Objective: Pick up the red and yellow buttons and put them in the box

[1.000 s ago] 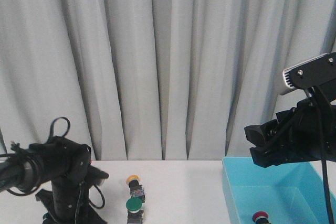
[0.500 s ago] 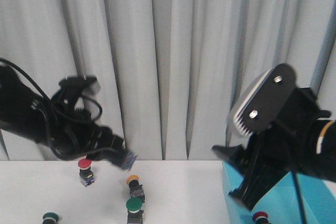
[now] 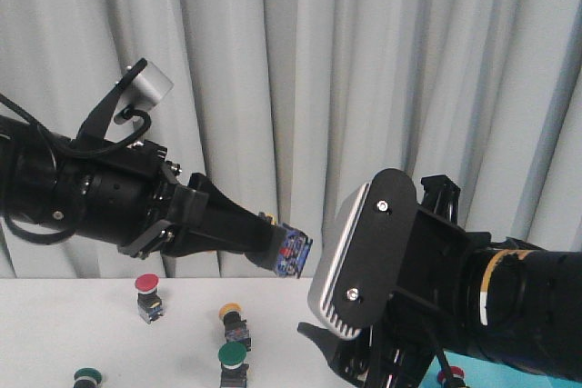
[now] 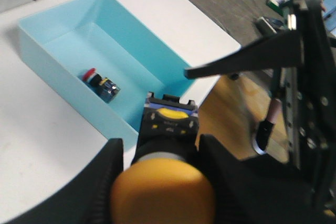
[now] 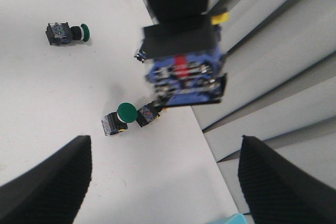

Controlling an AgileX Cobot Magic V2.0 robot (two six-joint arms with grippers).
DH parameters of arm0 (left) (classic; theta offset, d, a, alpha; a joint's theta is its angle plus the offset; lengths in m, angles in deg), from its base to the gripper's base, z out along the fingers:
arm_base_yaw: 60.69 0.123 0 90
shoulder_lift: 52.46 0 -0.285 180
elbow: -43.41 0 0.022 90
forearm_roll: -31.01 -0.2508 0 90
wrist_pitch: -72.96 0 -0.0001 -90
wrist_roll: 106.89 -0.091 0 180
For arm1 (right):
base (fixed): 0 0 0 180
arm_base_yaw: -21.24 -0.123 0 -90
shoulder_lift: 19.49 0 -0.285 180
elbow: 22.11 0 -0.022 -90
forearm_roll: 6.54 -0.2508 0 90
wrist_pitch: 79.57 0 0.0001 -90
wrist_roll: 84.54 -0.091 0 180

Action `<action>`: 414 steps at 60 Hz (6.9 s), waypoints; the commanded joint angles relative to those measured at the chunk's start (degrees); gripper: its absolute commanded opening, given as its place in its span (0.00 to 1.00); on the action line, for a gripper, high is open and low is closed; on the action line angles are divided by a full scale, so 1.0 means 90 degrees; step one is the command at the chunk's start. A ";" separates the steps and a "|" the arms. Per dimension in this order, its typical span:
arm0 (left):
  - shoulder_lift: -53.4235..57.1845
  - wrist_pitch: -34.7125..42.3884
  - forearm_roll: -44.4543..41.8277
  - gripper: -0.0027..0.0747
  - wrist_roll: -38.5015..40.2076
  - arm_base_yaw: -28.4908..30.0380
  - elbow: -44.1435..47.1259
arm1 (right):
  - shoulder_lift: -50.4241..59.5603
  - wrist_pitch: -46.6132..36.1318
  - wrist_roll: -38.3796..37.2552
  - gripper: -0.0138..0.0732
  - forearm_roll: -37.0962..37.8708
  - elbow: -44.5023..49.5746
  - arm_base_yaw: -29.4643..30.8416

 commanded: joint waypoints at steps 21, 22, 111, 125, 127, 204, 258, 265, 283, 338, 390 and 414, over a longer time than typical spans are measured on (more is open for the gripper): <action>0.0206 -0.0107 0.0709 0.04 0.0035 -0.0166 -0.0120 | 0.0133 -0.0905 0.0024 0.81 -0.0218 -0.0197 -0.0001; 0.0206 -0.0099 0.0709 0.04 0.0035 -0.0181 -0.0120 | 0.0133 -0.0927 0.0024 0.81 -0.0218 -0.0197 -0.0001; -0.0014 0.0572 0.1724 0.52 -0.0339 -0.0330 -0.0120 | 0.0133 -0.0950 0.0024 0.28 -0.0381 -0.0197 -0.0001; -0.0014 0.0551 0.1718 0.66 -0.0547 -0.0330 -0.0129 | 0.0133 -0.0950 0.0024 0.29 -0.0359 -0.0197 0.0012; -0.0014 0.0559 0.1718 0.66 -0.0612 -0.0325 -0.0155 | 0.0133 -0.0950 0.0024 0.30 -0.0344 -0.0197 0.0012; 0.0177 -0.0413 -0.4771 0.03 0.1597 0.0187 -0.2454 | -0.2860 -0.0365 -0.3673 0.33 0.0224 -0.0197 0.4327; 0.0177 -0.0461 -0.4604 0.03 0.1709 0.0187 -0.2454 | -0.4163 0.0182 -0.2397 0.70 -0.1388 -0.0197 0.4919; 0.0177 -0.0461 -0.4604 0.03 0.1709 0.0187 -0.2454 | -0.3952 0.0032 -0.2397 0.76 -0.1428 -0.0197 0.4919; 0.0177 -0.0153 -0.4510 0.03 0.1709 0.0187 -0.2454 | -0.2183 -0.0507 -0.2257 0.76 -0.1841 -0.0197 0.4919; 0.0177 0.0816 -0.4131 0.03 0.1724 0.0187 -0.2460 | 0.1809 -0.1003 -0.1615 0.15 -0.3288 -0.0197 0.4897; 0.1010 0.1565 -0.4646 0.03 0.2351 0.0187 -0.1275 | 0.1802 -0.0951 -0.1638 0.15 -0.3288 -0.0197 0.4897; 0.5992 0.7439 -0.5994 0.03 0.3517 0.0195 0.7231 | 0.1802 -0.0951 -0.1638 0.15 -0.3288 -0.0197 0.4897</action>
